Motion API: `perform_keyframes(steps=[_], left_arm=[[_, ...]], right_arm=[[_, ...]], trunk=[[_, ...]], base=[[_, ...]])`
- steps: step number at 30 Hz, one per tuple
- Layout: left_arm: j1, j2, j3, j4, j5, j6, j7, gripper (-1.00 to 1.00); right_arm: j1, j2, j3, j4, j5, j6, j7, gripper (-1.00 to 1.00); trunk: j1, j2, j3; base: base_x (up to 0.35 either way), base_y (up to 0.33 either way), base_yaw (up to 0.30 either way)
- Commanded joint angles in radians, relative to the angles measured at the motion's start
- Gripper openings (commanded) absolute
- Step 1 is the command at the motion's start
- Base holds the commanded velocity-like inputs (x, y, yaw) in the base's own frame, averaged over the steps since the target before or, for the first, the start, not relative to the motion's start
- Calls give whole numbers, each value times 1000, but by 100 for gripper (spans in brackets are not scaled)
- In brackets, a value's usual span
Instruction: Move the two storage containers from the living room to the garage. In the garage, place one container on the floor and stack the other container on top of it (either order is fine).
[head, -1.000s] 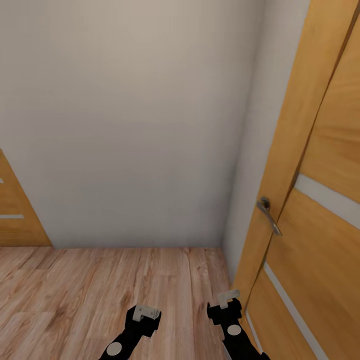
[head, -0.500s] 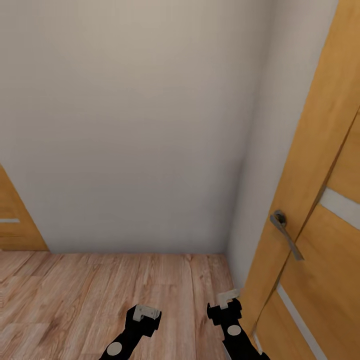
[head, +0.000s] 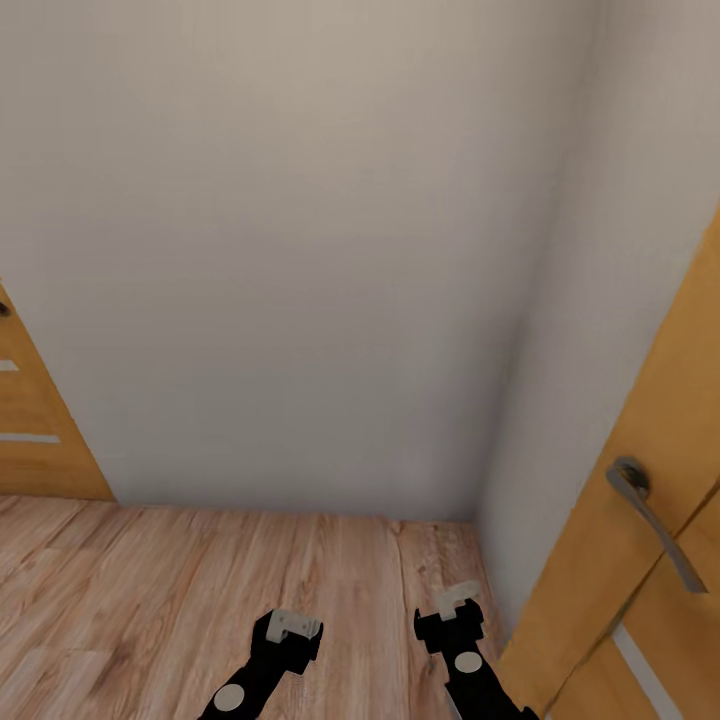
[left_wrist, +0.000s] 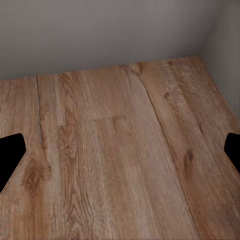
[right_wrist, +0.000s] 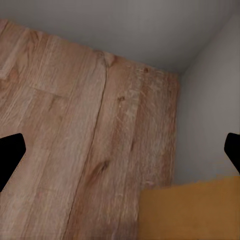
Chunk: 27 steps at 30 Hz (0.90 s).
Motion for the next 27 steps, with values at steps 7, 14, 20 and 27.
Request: perform_keyframes(steps=[7,14,20,27], left_arm=[[-1,0,-1,1,3,-3,-2,100],[-1,0,-1,1,5,-4,-2,100],[-1,-1,-1,1,4,-4,-2,100],[-1,-1,-1,2,3,-2,-3,100]], right_arm=[[0,0,3,-2,11,10,-6,100],[0,0,3,-1,11,10,-6,100],[0,0,2,0,11,10,-6,100],[0,0,2,0,11,10,-6,100]], trunk=[[1,-1,-5],[1,-1,-11],[1,-1,-17],[1,-1,-23]], base=[[326,95,150],[131,34,226],[34,3,238],[261,0,239]])
